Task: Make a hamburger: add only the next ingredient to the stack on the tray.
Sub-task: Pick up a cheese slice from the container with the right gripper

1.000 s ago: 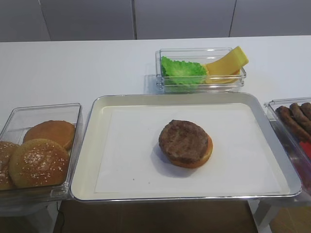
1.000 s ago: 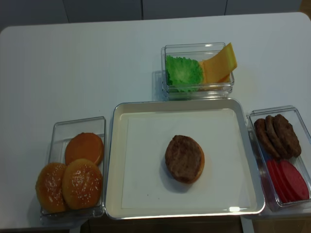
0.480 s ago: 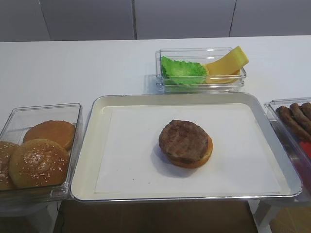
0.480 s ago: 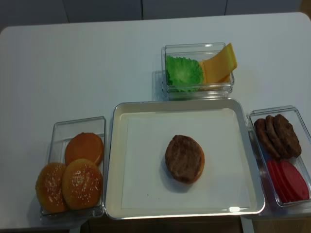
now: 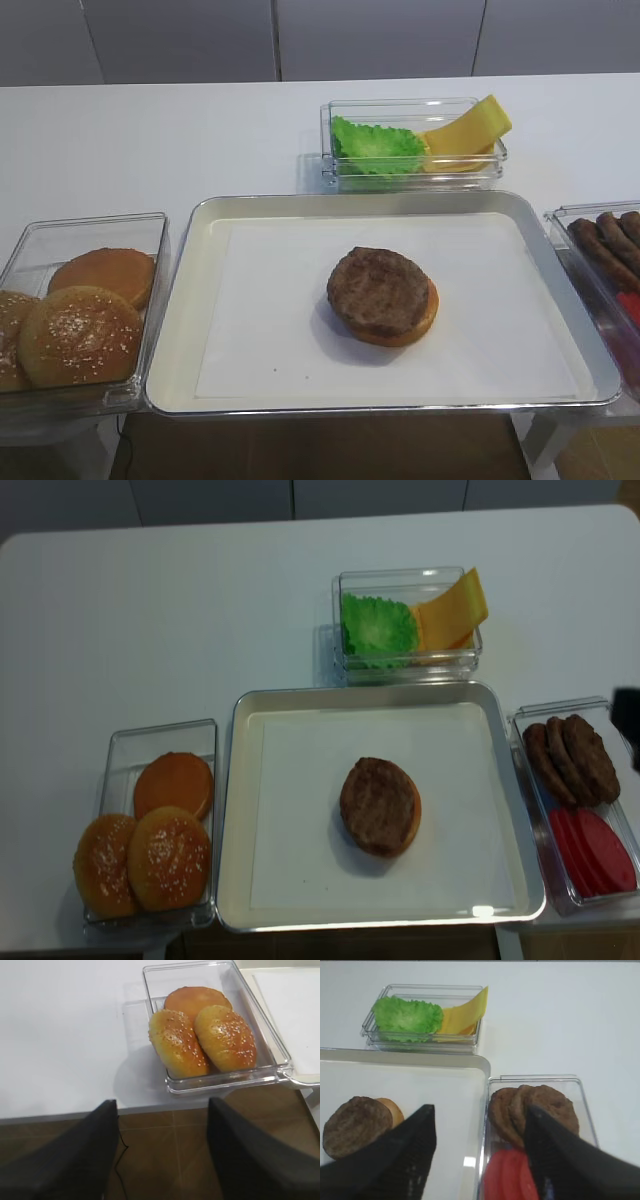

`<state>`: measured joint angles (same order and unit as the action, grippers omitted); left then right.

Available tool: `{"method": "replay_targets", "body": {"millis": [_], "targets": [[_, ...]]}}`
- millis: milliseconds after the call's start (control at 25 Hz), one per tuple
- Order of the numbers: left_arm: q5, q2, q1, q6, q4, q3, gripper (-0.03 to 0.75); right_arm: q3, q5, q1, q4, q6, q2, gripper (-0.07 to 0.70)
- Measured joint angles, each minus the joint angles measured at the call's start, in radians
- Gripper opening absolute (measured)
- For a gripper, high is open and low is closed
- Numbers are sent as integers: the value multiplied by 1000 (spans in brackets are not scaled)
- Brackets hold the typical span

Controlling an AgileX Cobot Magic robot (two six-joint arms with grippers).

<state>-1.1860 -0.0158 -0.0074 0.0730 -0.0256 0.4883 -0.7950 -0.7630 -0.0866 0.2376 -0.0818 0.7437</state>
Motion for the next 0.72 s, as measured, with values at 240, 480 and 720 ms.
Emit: {"method": "replay_targets", "body": {"millis": [240,480,720], "targets": [[0,0,0,0,0,0,422,-117,42,0,65,-36,285,407],[0,0,0,0,0,0,422,-245,67,0,130,-99,518,407],[0,0,0,0,0,0,422,-395,73,0,181,-145,734,394]]}}
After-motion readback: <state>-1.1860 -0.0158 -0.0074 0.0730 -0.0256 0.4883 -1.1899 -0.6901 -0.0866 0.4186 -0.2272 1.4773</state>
